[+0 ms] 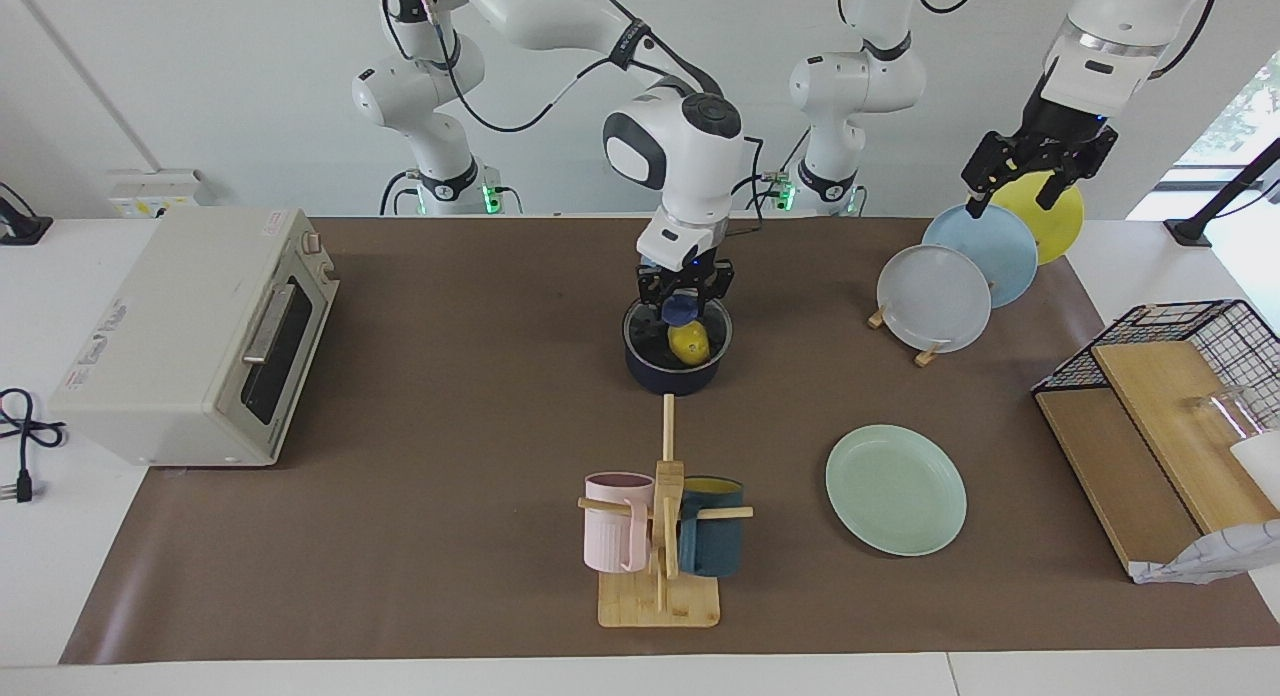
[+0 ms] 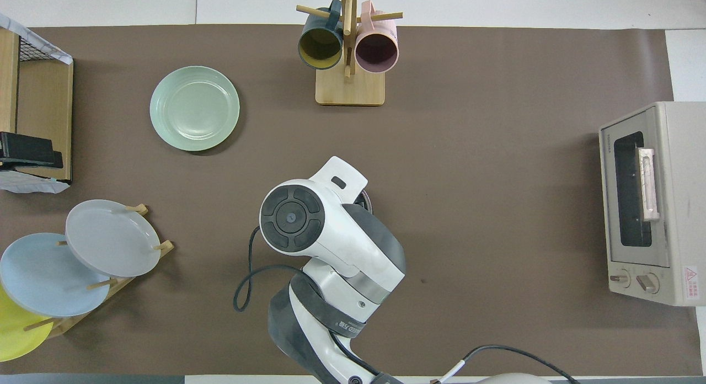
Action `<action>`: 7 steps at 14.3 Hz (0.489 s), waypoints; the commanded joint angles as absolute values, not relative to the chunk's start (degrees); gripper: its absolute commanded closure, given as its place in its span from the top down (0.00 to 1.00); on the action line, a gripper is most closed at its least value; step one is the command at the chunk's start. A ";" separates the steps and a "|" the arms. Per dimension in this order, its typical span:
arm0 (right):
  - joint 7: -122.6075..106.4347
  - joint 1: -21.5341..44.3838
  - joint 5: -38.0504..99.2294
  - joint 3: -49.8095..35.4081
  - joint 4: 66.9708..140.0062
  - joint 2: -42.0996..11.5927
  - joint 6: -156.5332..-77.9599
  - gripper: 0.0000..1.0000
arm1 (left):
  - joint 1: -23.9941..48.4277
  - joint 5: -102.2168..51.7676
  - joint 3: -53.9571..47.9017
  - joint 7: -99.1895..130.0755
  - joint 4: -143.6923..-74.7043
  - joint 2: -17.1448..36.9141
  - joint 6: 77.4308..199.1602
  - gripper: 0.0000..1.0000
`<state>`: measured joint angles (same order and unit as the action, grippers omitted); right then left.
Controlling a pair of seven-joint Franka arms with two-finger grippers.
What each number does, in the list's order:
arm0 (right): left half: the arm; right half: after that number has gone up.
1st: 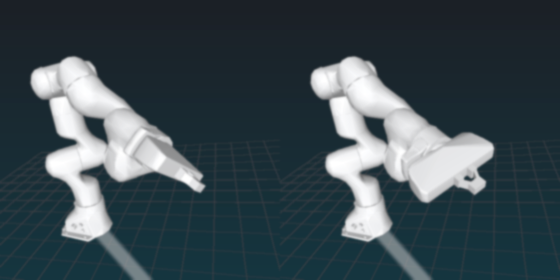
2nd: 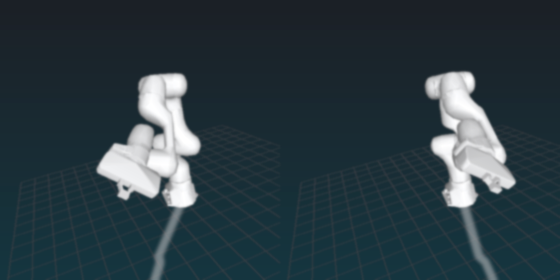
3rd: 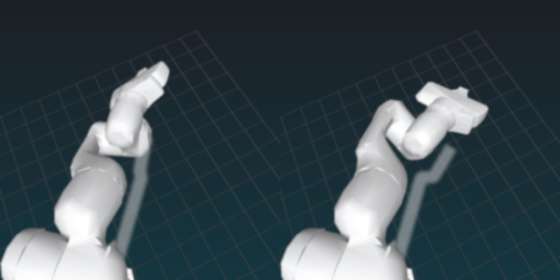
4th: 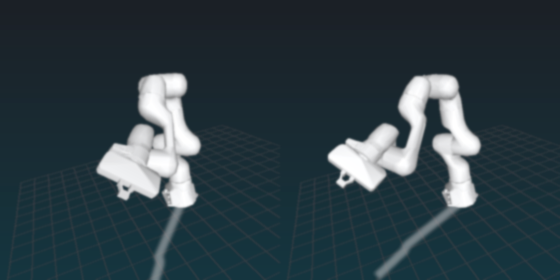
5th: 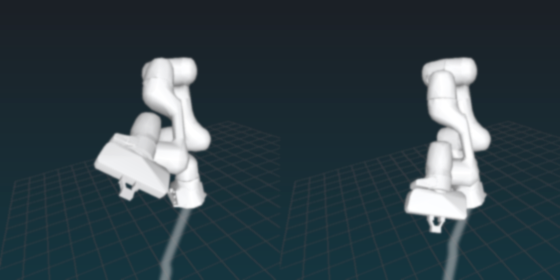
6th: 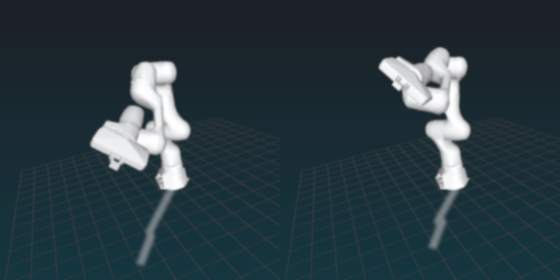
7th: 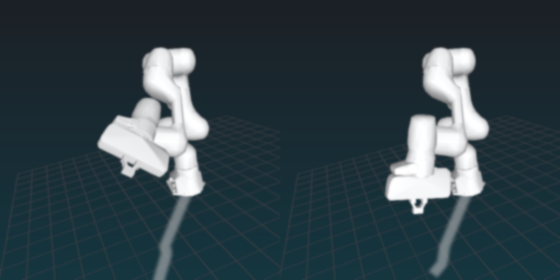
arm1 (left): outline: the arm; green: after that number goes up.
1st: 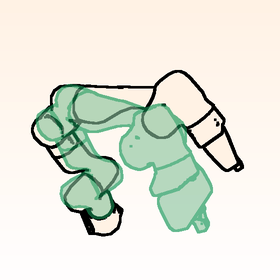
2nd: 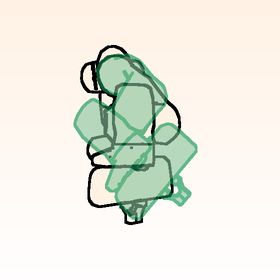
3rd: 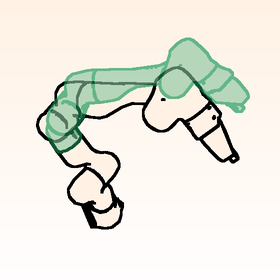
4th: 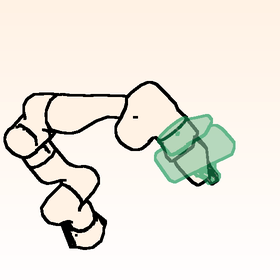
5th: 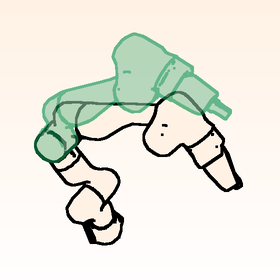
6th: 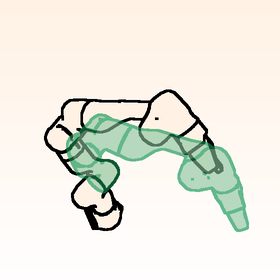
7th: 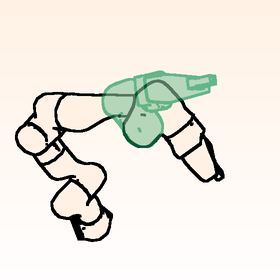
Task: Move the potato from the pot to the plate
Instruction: 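Grasp the glass lid knob with the right gripper, then lift the glass lid off the saucepan toward the toaster oven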
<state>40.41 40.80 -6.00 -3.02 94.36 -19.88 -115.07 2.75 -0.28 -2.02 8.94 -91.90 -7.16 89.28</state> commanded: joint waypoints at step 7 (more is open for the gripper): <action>19.29 26.22 -4.49 -3.25 88.68 -13.54 -102.40 0.51 | 3.25 -1.67 -1.67 8.88 -92.99 -8.00 91.14 0.00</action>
<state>25.26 30.36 -5.78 -2.51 88.34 -14.94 -104.31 2.75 -1.03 -2.01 8.94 -91.90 -7.16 90.03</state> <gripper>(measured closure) 0.344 0.731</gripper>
